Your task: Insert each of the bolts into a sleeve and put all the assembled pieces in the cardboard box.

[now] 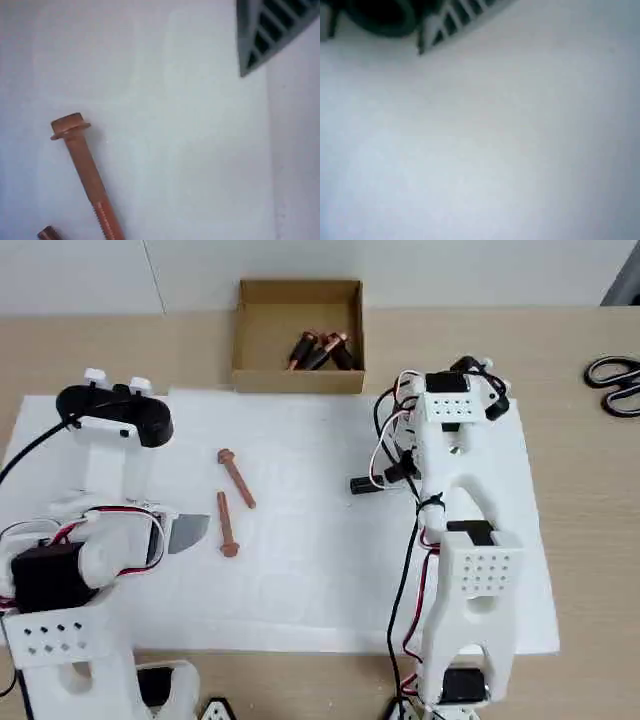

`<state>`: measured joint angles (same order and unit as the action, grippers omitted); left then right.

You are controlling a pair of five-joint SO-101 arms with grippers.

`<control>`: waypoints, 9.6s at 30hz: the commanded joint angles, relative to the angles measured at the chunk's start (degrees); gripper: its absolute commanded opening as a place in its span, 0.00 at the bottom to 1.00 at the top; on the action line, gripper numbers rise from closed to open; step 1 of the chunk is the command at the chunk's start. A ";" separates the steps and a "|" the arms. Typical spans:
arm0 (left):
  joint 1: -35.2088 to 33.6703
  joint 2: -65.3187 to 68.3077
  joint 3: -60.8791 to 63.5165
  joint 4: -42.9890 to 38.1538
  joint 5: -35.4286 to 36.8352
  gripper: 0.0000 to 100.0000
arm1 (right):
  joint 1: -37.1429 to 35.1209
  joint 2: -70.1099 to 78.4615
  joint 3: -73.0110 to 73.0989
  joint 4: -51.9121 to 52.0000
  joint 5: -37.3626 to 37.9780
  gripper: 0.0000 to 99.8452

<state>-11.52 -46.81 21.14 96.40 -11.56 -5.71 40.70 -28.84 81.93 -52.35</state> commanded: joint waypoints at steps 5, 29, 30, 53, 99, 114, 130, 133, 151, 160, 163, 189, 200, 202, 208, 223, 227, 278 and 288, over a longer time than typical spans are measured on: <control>-0.26 -0.88 -0.13 -0.97 -0.35 0.34 | 1.36 -14.64 0.26 4.70 10.64 0.00; -0.09 -0.88 -0.13 -0.88 -0.35 0.33 | 1.71 -5.41 0.26 10.24 58.02 0.16; -0.09 -0.88 -0.13 -0.88 -0.35 0.33 | 1.71 -5.49 0.26 10.77 58.29 0.18; -0.18 -0.88 -0.13 -0.88 -0.35 0.33 | 1.36 -1.80 0.62 11.47 56.35 0.19; 12.75 64.18 -20.97 -20.48 51.69 0.33 | 0.84 -21.93 -3.16 14.37 56.88 0.00; 11.16 64.62 -20.97 -26.99 52.22 0.33 | 1.10 -21.85 -0.26 14.02 56.88 0.00; 10.64 65.14 -20.35 -30.68 52.04 0.23 | 1.19 -21.85 -0.09 14.02 56.88 0.00; 10.55 67.96 -20.26 -30.68 52.04 0.23 | 1.19 -21.85 -0.09 14.02 56.88 0.00; 10.81 72.26 -22.20 -30.95 51.96 0.10 | 1.19 -21.85 -0.09 14.11 56.88 0.00; 10.90 72.26 -21.93 -32.35 49.93 0.02 | 1.19 -21.85 -0.09 14.11 56.88 0.00; 10.90 72.26 -21.93 -32.44 48.79 0.00 | 1.19 -21.85 -0.09 14.20 56.88 0.00; 18.99 28.66 -31.87 -11.34 30.24 0.00 | -8.66 -68.53 18.90 14.20 56.70 0.00; 20.40 13.45 -13.58 -24.70 25.49 0.00 | -16.31 -99.47 66.37 -12.79 56.35 0.00; 20.48 10.64 -9.19 -28.31 25.49 0.00 | -16.31 -105.27 74.55 -21.76 56.35 0.00; 22.77 2.02 3.91 -39.82 25.49 0.00 | -16.31 -121.80 94.24 -37.05 56.79 0.00; 35.60 -8.44 25.54 -66.55 25.58 0.01 | -24.04 -142.99 114.11 -41.01 55.12 0.00; 37.54 -8.35 25.63 -66.46 27.34 0.01 | -24.40 -144.57 115.52 -41.45 45.71 0.00; 47.65 -8.79 31.34 -46.68 23.21 0.01 | -27.47 -144.57 115.69 -41.54 42.81 0.00; 43.96 -8.79 20.18 -32.44 14.15 0.29 | -27.47 -144.57 115.78 -41.54 42.81 0.00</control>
<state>33.58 -54.99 46.11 61.41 4.79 -33.23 -102.95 87.56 41.76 -8.92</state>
